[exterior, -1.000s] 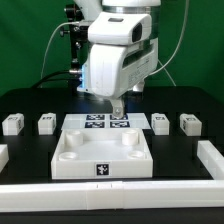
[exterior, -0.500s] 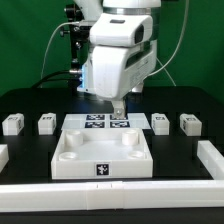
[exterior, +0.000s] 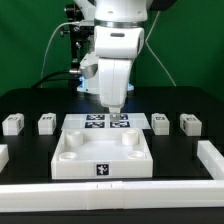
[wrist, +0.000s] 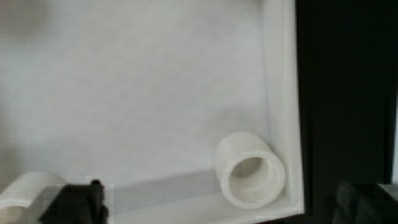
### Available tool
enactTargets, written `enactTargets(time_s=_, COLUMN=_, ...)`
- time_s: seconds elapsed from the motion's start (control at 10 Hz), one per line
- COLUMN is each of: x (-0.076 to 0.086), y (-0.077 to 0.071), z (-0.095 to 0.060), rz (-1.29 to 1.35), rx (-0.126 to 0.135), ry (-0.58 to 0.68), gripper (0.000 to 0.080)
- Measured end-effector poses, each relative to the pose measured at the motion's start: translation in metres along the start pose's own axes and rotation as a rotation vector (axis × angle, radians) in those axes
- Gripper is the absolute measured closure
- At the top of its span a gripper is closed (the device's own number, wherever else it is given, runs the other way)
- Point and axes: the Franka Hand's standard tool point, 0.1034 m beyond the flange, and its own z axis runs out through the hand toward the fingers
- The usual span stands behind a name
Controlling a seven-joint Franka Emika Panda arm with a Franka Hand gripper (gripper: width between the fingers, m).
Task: Assemble one leg
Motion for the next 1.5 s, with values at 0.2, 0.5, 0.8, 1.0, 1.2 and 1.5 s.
enactTargets(time_s=0.2, x=0.000, y=0.000, z=0.001, rz=0.000, rx=0.001, ry=0.000, gripper=0.0150)
enactTargets(time_s=0.5, x=-0.001, y=-0.005, z=0.014, rz=-0.214, rx=0.007, ry=-0.036, gripper=0.0150)
enactTargets(time_s=0.8, x=-0.010, y=-0.021, z=0.031, rz=-0.258, rx=0.029, ry=-0.027, gripper=0.0150)
enactTargets(time_s=1.0, x=-0.016, y=-0.025, z=0.042, rz=-0.240, rx=0.052, ry=-0.023, gripper=0.0150)
enactTargets(time_s=1.2, x=-0.016, y=-0.030, z=0.052, rz=-0.227, rx=0.073, ry=-0.021, gripper=0.0150)
enactTargets(time_s=1.5, x=-0.013, y=-0.031, z=0.064, rz=-0.226, rx=0.092, ry=-0.018, gripper=0.0150)
